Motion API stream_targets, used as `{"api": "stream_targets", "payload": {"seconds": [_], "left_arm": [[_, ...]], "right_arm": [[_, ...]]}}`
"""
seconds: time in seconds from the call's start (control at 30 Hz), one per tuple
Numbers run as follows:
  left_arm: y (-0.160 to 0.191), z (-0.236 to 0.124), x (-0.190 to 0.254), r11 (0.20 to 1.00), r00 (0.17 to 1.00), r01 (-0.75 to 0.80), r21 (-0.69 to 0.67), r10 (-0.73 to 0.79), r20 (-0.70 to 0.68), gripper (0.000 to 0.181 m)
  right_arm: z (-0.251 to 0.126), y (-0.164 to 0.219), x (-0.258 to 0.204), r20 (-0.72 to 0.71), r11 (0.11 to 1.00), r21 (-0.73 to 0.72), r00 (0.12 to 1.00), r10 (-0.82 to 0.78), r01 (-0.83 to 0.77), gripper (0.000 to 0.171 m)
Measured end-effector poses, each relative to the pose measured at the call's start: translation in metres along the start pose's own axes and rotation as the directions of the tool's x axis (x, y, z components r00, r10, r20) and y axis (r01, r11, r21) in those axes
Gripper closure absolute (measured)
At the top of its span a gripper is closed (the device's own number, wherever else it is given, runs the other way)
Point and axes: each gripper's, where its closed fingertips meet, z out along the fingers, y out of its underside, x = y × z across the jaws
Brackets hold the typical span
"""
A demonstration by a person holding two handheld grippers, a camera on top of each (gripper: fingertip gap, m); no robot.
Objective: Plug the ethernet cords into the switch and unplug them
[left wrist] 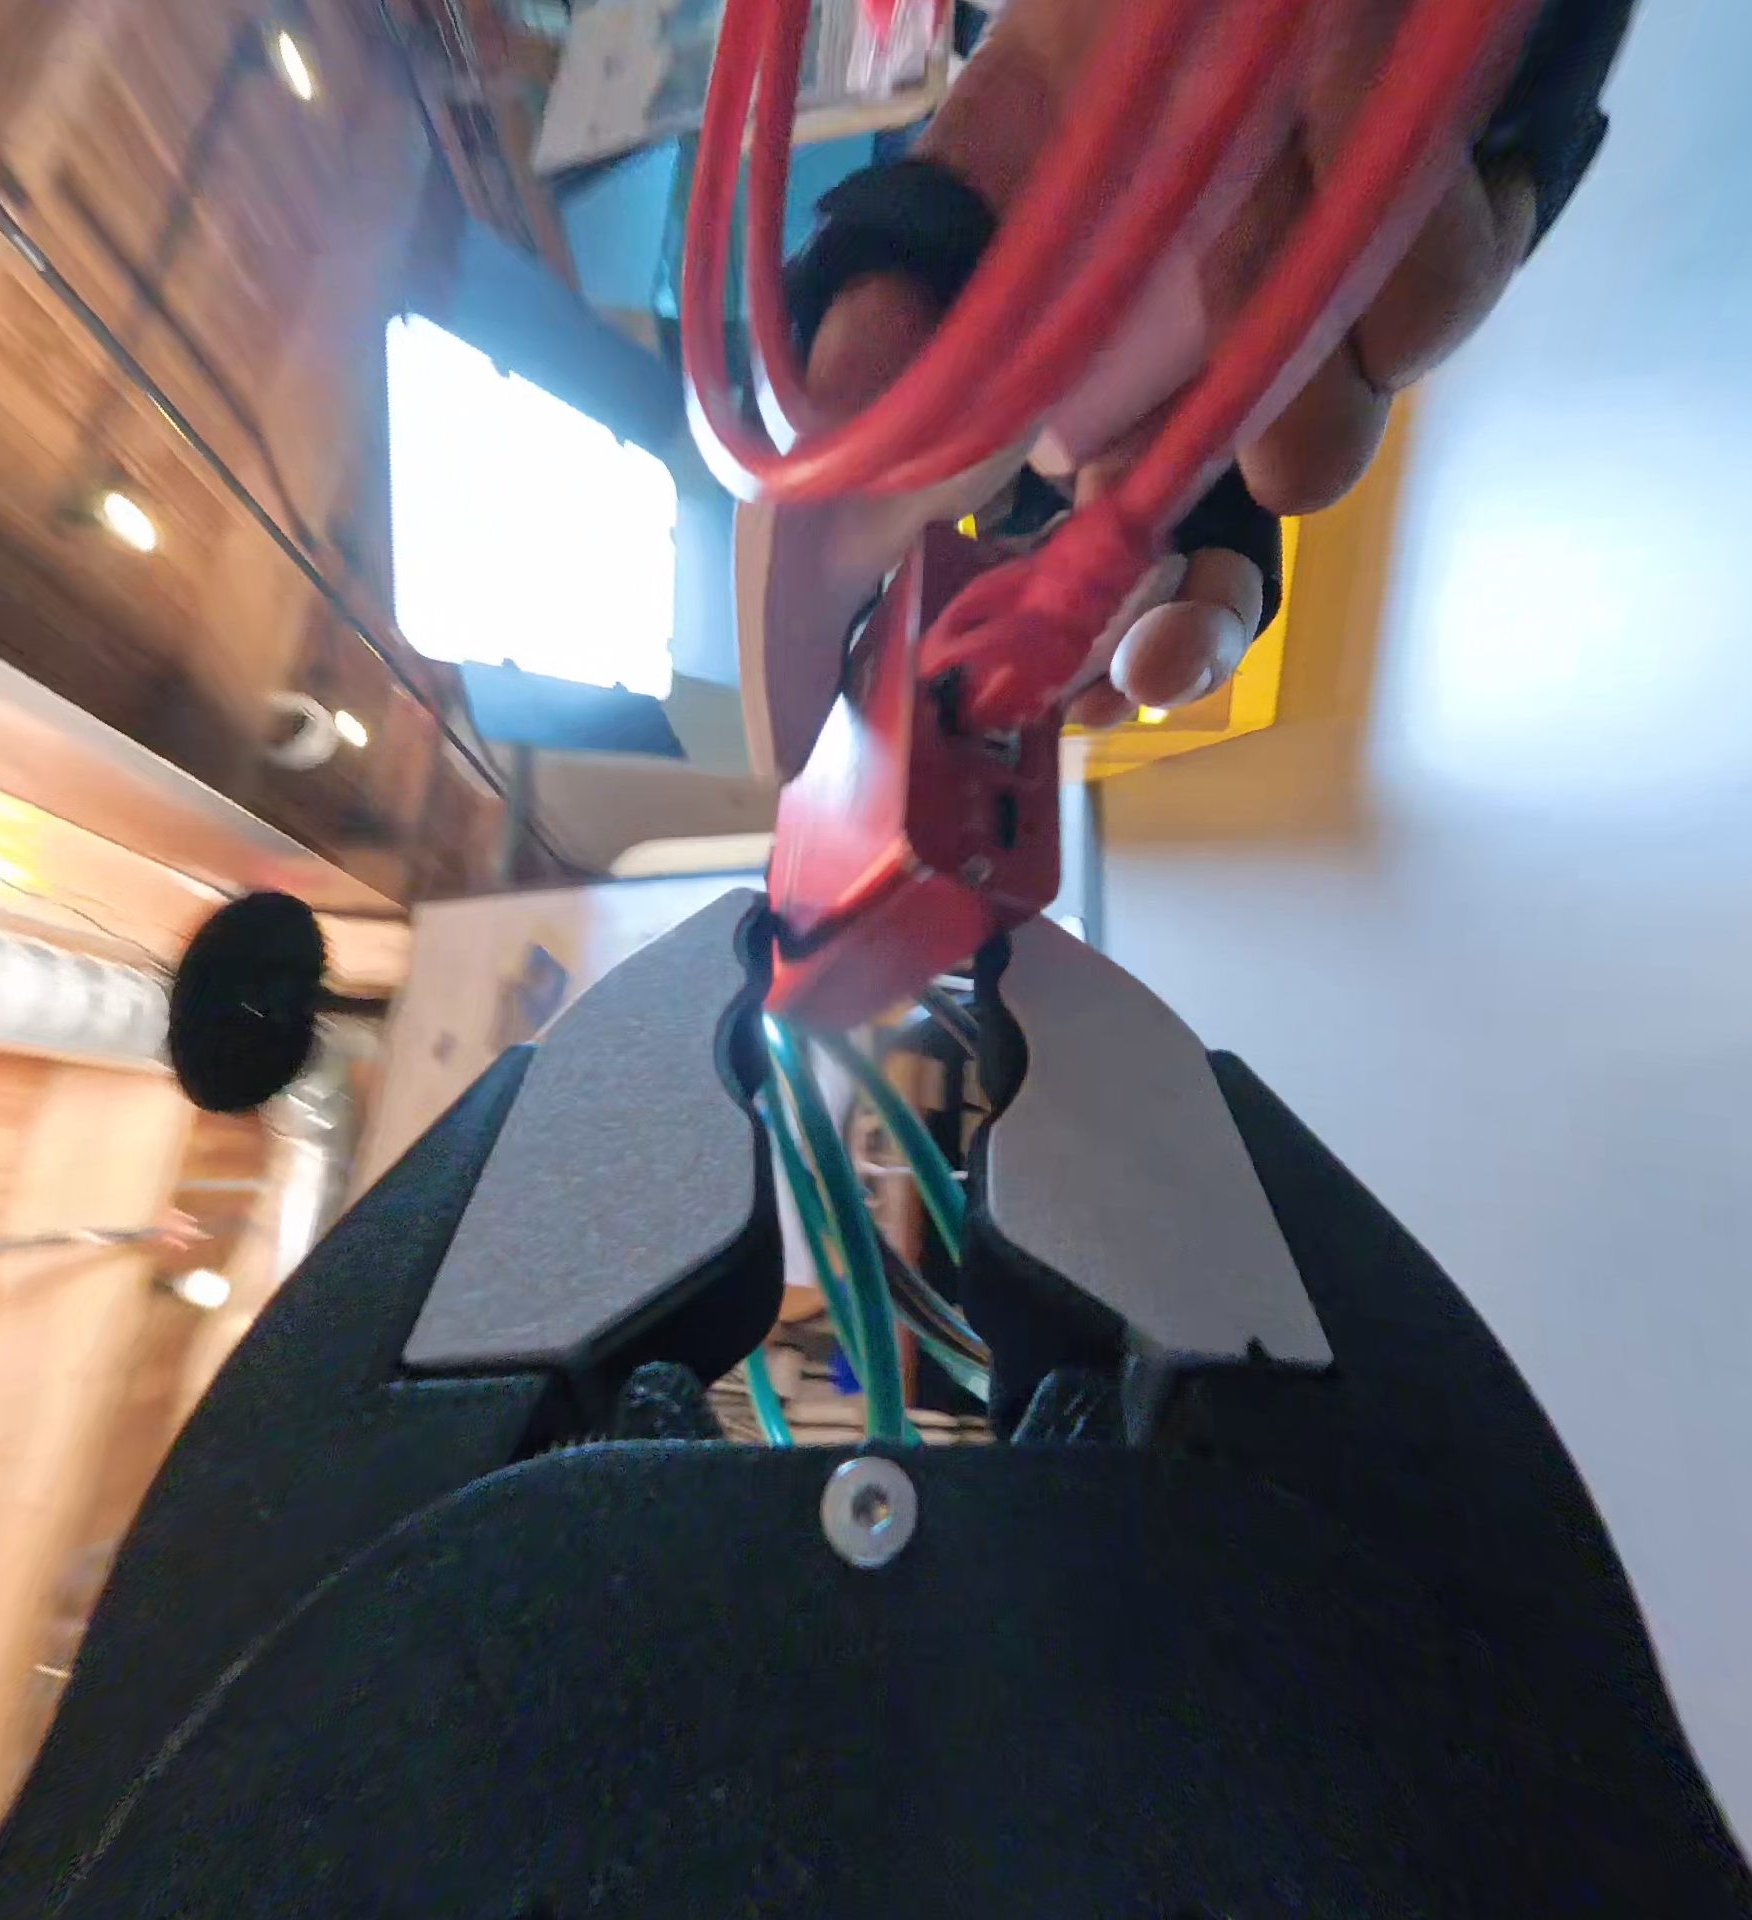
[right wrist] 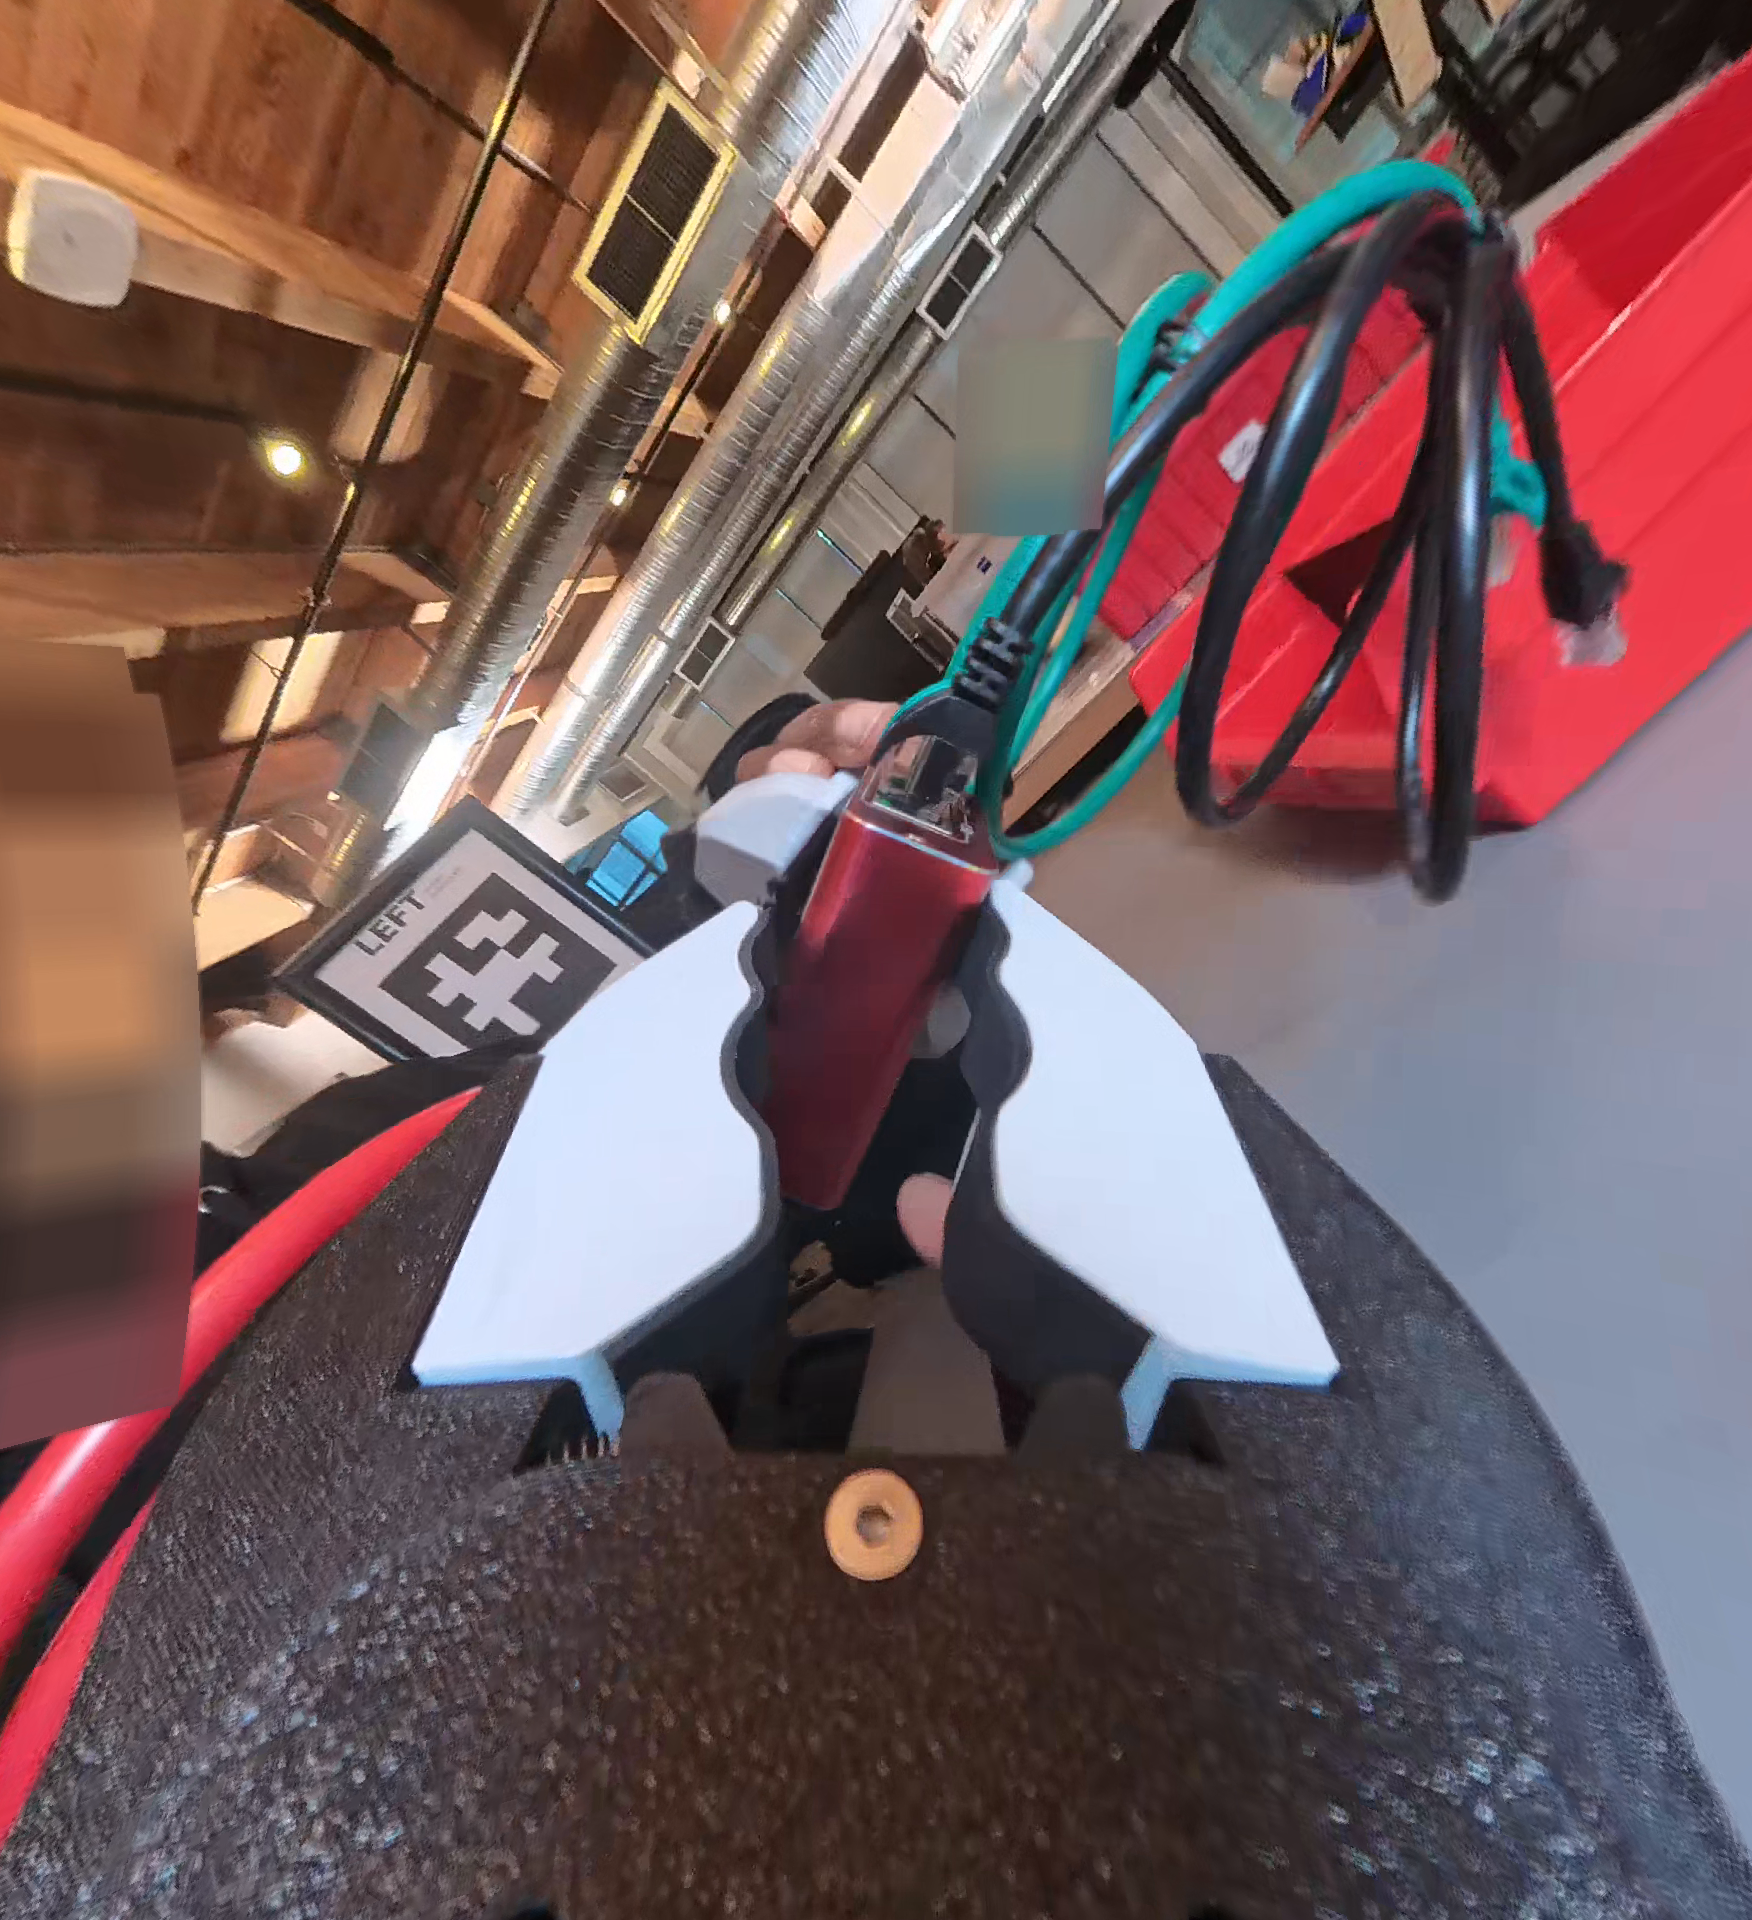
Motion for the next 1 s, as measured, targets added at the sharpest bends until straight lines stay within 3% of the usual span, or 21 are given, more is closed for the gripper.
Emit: {"api": "stream_targets", "payload": {"seconds": [0.1,0.17,0.2,0.27,0.33,0.37,0.43,0.53,0.67,0.83,0.9,1.0], "left_arm": [[0.006,-0.009,-0.014,0.963,0.963,0.269,-0.008,-0.269,-0.012,0.144],[0.006,-0.020,-0.028,0.857,0.857,0.515,0.031,-0.514,-0.046,0.147],[0.005,-0.023,-0.030,0.753,0.753,0.656,0.047,-0.650,-0.101,0.149],[-0.003,-0.026,-0.024,0.444,0.429,0.896,0.014,-0.857,-0.286,0.155],[-0.019,-0.028,-0.006,0.147,0.063,0.980,-0.134,-0.870,-0.490,0.150],[-0.025,-0.028,0.002,0.043,-0.077,0.977,-0.207,-0.839,-0.539,0.144],[-0.035,-0.024,0.004,-0.104,-0.230,0.965,-0.240,-0.776,-0.588,0.134],[-0.046,-0.022,-0.013,-0.210,-0.276,0.961,-0.180,-0.712,-0.645,0.129],[-0.038,-0.018,-0.008,-0.141,-0.206,0.978,-0.154,-0.767,-0.608,0.154],[-0.034,-0.019,-0.006,-0.156,-0.205,0.979,-0.133,-0.763,-0.613,0.154],[-0.034,-0.019,-0.010,-0.139,-0.175,0.985,-0.106,-0.772,-0.611,0.155],[-0.031,-0.018,-0.017,-0.175,-0.181,0.982,-0.070,-0.777,-0.603,0.155]], "right_arm": [[-0.017,-0.016,0.003,-0.032,0.993,0.042,0.993,-0.111,0.112,0.140],[-0.031,-0.024,0.003,-0.076,0.973,0.048,0.972,-0.223,0.227,0.141],[-0.035,-0.027,0.001,-0.092,0.959,0.044,0.957,-0.277,0.282,0.142],[-0.036,-0.029,-0.006,-0.124,0.908,0.017,0.902,-0.413,0.418,0.143],[-0.030,-0.027,-0.019,-0.121,0.842,-0.008,0.835,-0.537,0.540,0.142],[-0.025,-0.025,-0.027,-0.101,0.814,-0.007,0.809,-0.578,0.581,0.142],[-0.015,-0.019,-0.041,-0.060,0.765,-0.017,0.763,-0.643,0.643,0.143],[0.000,-0.001,-0.042,-0.043,0.691,-0.130,0.692,-0.721,0.711,0.144],[0.009,0.007,-0.034,-0.075,0.649,-0.198,0.649,-0.757,0.734,0.144],[0.013,0.007,-0.030,-0.124,0.591,-0.265,0.581,-0.805,0.762,0.142],[0.012,0.003,-0.032,-0.147,0.571,-0.252,0.552,-0.821,0.781,0.141],[0.007,-0.009,-0.038,-0.189,0.567,-0.182,0.538,-0.822,0.803,0.138]]}}
